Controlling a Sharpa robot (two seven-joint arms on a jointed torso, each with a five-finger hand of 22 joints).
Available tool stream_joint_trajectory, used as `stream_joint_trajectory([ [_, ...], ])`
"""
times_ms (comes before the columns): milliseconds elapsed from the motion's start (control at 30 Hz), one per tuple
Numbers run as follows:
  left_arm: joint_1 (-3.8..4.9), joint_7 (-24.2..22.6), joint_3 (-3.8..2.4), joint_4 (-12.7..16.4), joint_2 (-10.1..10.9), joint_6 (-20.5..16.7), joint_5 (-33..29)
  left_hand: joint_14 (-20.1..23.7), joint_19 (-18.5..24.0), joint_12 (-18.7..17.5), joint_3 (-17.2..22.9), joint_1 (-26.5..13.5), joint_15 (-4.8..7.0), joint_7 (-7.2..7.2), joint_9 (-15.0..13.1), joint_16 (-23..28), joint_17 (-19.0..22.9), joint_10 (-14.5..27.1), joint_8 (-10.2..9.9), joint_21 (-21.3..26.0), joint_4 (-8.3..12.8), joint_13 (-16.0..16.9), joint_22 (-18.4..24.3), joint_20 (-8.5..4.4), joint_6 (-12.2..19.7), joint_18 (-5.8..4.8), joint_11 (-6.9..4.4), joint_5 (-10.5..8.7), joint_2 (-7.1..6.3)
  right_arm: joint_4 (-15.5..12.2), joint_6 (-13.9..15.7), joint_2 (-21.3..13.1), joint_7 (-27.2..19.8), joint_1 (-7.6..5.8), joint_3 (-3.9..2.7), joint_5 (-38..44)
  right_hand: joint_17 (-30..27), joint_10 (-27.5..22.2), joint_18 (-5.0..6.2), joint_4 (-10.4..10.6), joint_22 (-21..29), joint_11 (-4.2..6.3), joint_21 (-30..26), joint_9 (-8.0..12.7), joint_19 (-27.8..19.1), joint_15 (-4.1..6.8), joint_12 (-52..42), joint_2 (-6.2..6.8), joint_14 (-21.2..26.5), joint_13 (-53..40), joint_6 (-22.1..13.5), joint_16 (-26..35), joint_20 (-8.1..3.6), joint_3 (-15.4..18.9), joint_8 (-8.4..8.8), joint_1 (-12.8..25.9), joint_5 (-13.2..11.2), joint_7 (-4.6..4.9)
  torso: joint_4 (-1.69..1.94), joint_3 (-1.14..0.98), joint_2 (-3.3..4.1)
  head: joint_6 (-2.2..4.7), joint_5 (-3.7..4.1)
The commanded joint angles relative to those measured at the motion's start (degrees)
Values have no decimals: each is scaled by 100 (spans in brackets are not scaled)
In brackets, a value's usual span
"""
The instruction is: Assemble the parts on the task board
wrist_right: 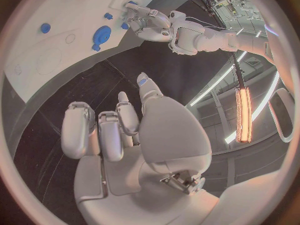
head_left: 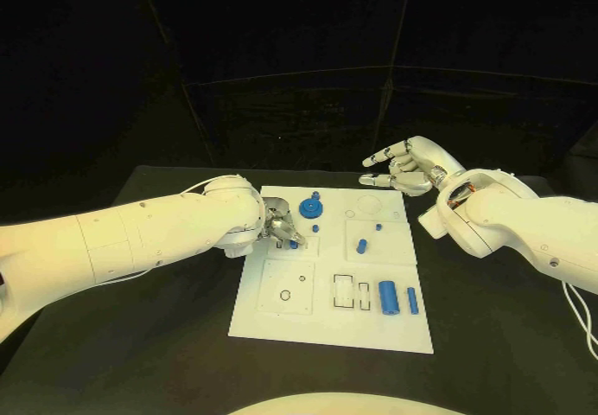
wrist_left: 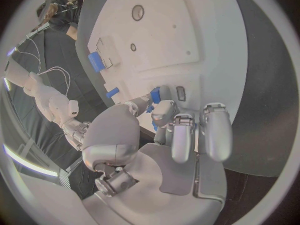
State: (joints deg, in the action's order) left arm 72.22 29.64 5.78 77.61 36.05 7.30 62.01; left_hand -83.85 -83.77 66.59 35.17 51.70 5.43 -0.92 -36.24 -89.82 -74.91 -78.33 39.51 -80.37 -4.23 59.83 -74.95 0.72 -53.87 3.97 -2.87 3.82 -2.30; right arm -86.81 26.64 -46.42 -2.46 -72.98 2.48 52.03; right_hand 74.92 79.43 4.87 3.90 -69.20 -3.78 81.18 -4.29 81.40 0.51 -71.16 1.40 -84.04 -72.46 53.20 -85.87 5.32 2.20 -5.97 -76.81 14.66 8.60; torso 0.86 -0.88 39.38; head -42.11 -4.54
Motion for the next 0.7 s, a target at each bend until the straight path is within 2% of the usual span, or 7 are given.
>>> stream_joint_trajectory([
  [33,1,-1,1,0,-12,92,-26,-615,-71,31,-56,-133,43,-17,5,-18,-1509,-45,-24,-38,-95,13,-38,-16,-64,-74,8,5,2,-3,-31,5,-31,-12,-3,-26,438,-25,-78,0,4,29,-27,6,0,41,29,-63,-377,5,27,36,-22,43,-37,17,17,2,1,1,0,-9,-1],
  [267,1,-1,1,-43,-21,50,-35,-615,-77,36,-540,-446,45,-12,8,-18,-1509,-57,-57,-40,-370,14,-52,-21,-137,-76,5,-62,-60,4,-35,12,-25,-12,-3,-29,438,-26,-78,10,5,30,-28,9,0,42,30,-66,-377,7,27,38,-23,56,-37,34,40,1,4,0,-2,-1,-4],
  [433,1,-4,0,-66,-18,-17,-71,-615,-76,33,-1193,-627,59,4,3,-18,-1509,-56,-86,-35,-587,11,-57,-35,-156,-76,-9,-79,-267,7,-29,10,-27,-12,-3,-40,405,-46,-74,20,26,30,-39,11,-9,43,64,-66,-370,39,26,53,-24,70,-36,51,55,1,0,4,-1,4,-1],
  [700,8,-10,-12,10,92,-179,-149,-615,-59,-9,-1882,-482,84,16,-13,-18,-1509,-27,-121,2,-760,-31,-18,-59,-145,-68,-24,-113,-351,19,-28,4,-34,-12,-3,-47,380,-63,-72,24,37,30,-44,12,-14,43,91,-66,-364,63,24,64,-25,76,-35,58,62,1,3,8,-3,23,19],
])
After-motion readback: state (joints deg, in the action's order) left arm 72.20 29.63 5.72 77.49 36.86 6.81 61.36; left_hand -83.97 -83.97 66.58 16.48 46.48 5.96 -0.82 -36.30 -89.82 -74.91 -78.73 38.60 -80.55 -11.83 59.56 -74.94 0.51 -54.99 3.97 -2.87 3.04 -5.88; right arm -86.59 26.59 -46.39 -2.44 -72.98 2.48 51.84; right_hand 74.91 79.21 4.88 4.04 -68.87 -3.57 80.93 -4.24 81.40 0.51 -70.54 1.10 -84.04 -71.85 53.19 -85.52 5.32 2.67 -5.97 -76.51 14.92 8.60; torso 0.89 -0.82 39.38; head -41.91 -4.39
